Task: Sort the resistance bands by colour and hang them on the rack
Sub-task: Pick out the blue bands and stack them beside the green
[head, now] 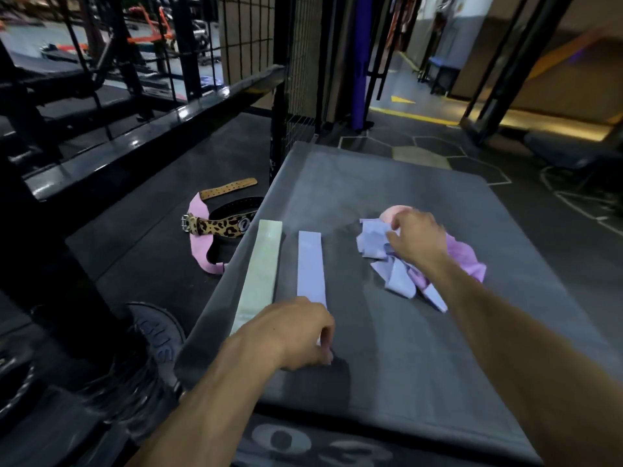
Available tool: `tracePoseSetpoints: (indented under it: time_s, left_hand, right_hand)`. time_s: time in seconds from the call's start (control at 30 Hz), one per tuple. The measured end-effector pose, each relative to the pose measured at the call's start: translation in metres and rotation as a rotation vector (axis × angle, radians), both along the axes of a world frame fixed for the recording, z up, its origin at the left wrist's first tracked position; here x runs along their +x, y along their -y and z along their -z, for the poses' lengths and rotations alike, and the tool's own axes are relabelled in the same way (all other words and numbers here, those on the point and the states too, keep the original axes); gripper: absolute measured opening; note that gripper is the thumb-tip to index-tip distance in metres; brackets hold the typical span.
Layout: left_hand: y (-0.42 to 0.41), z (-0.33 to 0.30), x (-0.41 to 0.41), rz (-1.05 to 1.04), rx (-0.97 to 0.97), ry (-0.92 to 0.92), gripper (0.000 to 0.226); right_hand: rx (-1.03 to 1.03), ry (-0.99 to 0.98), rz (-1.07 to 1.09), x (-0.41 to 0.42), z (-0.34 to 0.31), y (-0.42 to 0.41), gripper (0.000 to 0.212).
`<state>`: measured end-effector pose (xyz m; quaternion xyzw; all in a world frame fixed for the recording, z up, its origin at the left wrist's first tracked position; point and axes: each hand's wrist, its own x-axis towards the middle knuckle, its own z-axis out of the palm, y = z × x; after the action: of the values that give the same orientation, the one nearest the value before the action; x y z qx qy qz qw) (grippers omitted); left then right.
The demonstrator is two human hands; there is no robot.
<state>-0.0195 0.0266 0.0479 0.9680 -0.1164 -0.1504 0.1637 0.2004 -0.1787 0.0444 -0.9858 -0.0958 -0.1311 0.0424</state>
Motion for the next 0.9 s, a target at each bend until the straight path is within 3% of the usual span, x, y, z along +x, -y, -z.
tracePoseSetpoints:
  time_s: [0.13, 0.23, 0.43, 0.57, 0.77, 0.9]
  left_hand:
    - [0.017, -0.011, -0.009, 0.012, -0.044, 0.041, 0.014]
    - [0.033, -0.014, -0.012, 0.014, -0.072, 0.062, 0.018]
    - [0.046, -0.014, -0.015, 0.043, -0.081, 0.024, 0.022]
    - [0.045, -0.015, -0.014, 0.031, -0.098, 0.017, 0.021]
    - [0.043, -0.02, -0.012, 0.032, -0.083, 0.029, 0.021]
    - [0.045, -0.025, -0.013, -0.016, -0.11, 0.107, 0.014]
  right_hand:
    - [-0.076, -0.104, 0.218, -0.02, -0.002, 0.047, 0.039]
    - [-0.011, -0.206, 0.273, -0.035, 0.003, 0.063, 0.048]
    - [0.114, -0.248, 0.236, -0.047, 0.008, 0.071, 0.026]
    - [0.282, -0.264, 0.25, -0.048, 0.004, 0.068, 0.024]
    - [0.626, -0.128, 0.285, -0.047, -0.022, 0.058, 0.021]
    - [0.663, 0.162, 0.136, -0.054, -0.071, 0.053, 0.012]
